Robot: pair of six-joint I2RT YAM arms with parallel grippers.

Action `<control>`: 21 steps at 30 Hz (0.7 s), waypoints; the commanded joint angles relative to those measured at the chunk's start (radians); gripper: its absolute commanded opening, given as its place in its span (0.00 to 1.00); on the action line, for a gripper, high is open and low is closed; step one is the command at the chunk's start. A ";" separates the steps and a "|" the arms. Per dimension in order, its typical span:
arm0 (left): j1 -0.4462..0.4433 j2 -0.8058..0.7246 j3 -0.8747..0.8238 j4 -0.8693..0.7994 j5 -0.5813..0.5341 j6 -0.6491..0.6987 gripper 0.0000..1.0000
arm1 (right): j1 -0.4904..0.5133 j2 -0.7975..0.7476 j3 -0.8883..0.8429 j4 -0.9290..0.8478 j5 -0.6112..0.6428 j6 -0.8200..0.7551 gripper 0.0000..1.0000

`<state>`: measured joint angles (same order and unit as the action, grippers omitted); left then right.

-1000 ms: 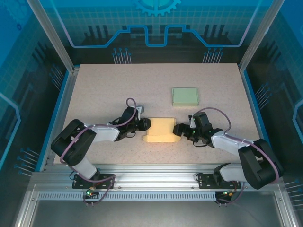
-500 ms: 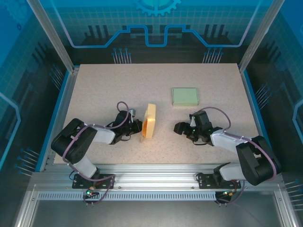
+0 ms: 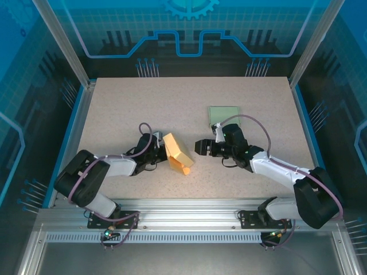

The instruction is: Fold the paper box

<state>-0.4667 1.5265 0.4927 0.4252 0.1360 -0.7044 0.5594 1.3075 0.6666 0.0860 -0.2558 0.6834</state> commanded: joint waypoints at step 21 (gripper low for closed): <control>-0.203 -0.073 0.133 -0.063 -0.056 0.017 0.12 | 0.004 0.117 0.294 -0.230 -0.076 0.029 1.00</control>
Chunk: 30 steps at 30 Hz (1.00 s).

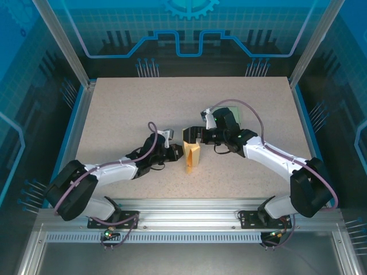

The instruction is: Fold the paper box

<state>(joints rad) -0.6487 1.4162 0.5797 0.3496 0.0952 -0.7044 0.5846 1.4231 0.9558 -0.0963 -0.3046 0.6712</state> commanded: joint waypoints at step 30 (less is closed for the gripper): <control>-0.076 0.278 0.253 0.051 0.035 0.013 0.13 | -0.169 0.007 -0.036 -0.239 0.006 -0.078 0.87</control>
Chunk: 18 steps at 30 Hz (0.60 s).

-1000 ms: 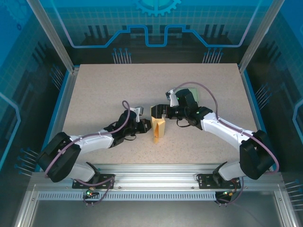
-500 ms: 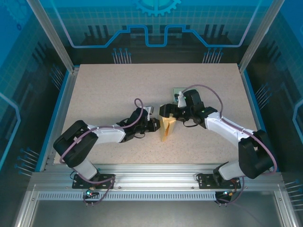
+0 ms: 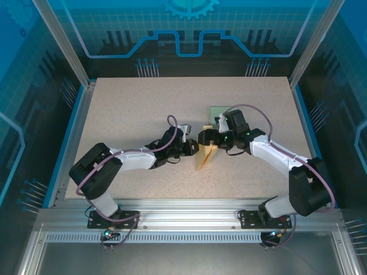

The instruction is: Fold the paper box

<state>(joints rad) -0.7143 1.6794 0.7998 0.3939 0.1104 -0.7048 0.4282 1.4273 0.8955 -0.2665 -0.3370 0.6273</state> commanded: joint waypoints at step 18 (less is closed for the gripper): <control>-0.010 -0.182 -0.077 -0.029 -0.120 0.176 0.31 | -0.144 -0.064 -0.100 0.022 -0.138 0.044 0.38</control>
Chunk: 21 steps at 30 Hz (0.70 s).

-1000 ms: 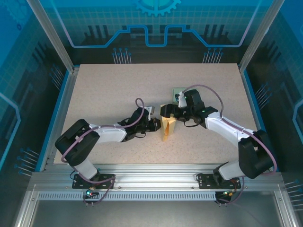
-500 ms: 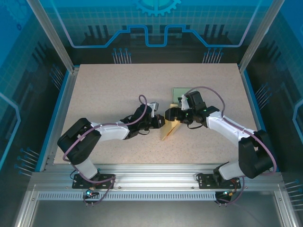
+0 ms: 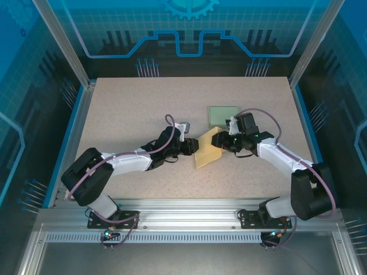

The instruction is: Fold the paper box

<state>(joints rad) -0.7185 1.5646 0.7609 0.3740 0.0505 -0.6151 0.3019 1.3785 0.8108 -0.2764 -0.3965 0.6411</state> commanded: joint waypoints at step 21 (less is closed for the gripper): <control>-0.313 -0.387 -0.500 0.482 -0.264 1.216 0.99 | -0.037 -0.057 -0.038 0.046 -0.228 0.249 0.38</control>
<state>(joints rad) -0.9936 1.1381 0.2340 0.8089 -0.0391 0.4152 0.2756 1.3540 0.7952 -0.2523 -0.5884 0.8333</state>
